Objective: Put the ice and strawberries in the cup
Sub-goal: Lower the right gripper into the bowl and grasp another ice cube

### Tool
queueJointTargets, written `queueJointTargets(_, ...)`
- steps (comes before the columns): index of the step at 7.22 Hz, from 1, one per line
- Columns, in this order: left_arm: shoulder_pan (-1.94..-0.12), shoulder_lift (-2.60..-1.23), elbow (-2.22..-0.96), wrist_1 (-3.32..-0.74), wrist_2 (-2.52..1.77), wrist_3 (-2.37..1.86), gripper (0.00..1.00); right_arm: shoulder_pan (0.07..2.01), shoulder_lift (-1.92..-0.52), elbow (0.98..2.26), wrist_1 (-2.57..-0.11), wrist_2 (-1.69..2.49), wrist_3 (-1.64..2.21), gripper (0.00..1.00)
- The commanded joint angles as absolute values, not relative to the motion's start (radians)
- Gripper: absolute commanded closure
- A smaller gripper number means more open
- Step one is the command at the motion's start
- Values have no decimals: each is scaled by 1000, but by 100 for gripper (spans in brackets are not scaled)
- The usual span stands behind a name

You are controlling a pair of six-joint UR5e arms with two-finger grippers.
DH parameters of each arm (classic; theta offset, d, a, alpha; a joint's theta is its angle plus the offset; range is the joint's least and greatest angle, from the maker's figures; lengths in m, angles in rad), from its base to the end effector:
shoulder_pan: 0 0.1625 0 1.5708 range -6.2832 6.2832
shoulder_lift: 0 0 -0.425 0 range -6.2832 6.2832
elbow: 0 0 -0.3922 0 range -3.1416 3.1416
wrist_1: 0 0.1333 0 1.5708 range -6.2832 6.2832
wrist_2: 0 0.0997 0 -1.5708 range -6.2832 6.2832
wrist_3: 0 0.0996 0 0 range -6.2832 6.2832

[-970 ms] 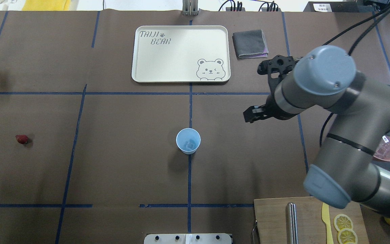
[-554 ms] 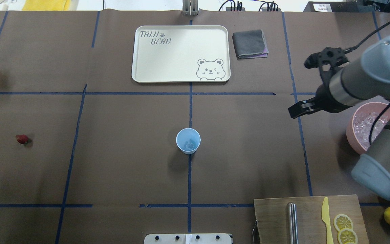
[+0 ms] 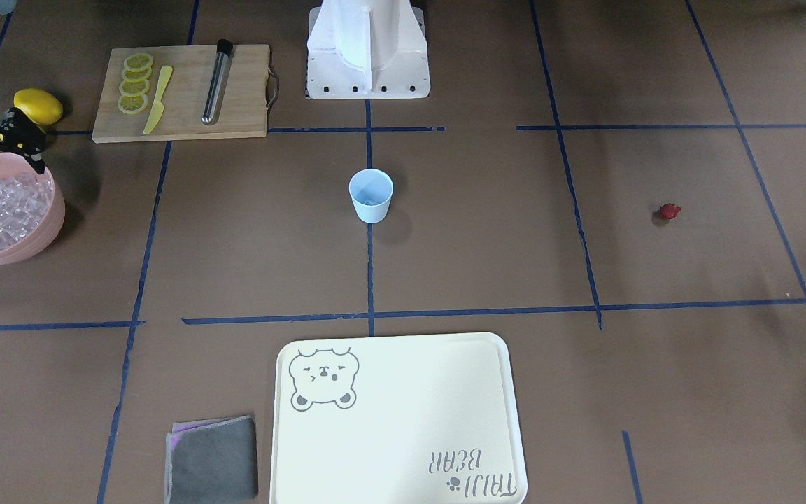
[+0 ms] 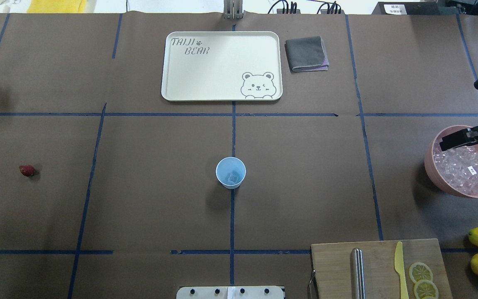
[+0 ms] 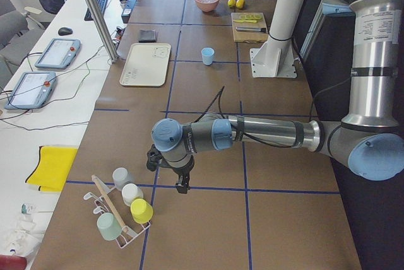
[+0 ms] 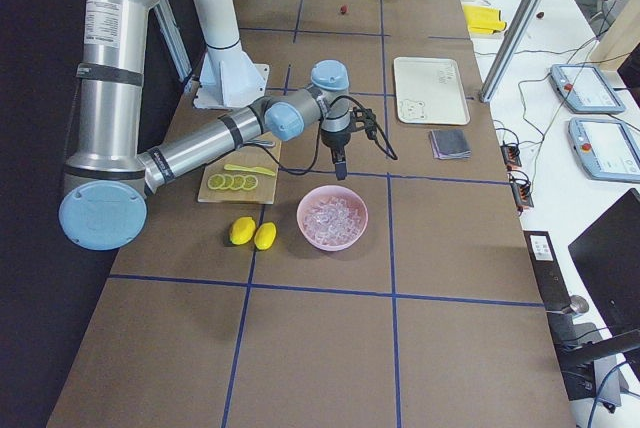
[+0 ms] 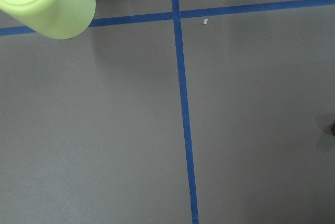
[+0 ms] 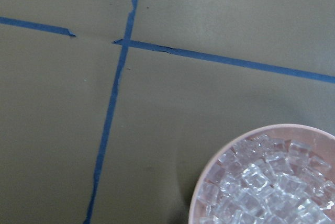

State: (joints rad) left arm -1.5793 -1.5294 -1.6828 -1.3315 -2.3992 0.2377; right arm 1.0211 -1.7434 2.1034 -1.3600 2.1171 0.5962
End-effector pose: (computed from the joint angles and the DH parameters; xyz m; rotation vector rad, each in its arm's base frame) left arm -0.0638 -0.4601 0.6426 -0.0563 0.8403 0.1456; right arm -0.1519 -0.4041 0.4608 0.1794 -0.7476 -0.1117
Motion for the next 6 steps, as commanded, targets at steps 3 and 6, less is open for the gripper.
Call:
queueJointTargets(3,-1578,-1529,-1683,-1331,-2399,238,0,1031,-1876,1877,-956,2117,660,6)
queueJointTargets(6,-1578,-1529,-1687,-1331,-2399,238,0,1043,-1849,1856,-954,2115,681,16)
